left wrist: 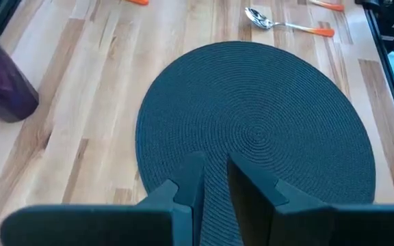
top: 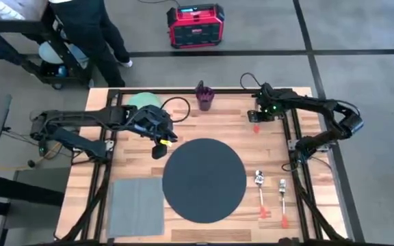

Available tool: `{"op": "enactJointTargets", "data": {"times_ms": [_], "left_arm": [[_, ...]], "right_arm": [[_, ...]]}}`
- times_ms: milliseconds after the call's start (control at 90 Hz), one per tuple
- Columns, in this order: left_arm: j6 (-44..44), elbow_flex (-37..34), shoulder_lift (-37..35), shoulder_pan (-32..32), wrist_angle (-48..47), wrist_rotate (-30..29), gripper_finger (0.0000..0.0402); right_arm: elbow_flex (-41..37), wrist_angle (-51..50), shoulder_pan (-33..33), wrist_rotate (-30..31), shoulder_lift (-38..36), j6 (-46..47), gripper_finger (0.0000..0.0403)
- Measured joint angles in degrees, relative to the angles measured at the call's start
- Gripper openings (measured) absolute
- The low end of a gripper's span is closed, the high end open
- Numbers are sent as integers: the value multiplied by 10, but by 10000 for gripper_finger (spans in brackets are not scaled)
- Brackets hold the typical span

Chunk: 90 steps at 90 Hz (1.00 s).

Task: Set table place
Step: Move the table knife to the table mat

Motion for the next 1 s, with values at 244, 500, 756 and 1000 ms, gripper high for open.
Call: {"op": "enactJointTargets", "data": {"times_ms": [244,500,756,1000], "left_arm": [[5,0,0,0,2,0,47],[4,0,0,0,3,0,47],[-2,0,0,0,3,-1,47],[0,0,0,0,3,-1,47]], "right_arm": [[5,1,5,11,47,16,161],[5,11,9,29,61,44,119],[3,17,14,30,60,22,9],[2,24,50,13,56,10,0]]}}
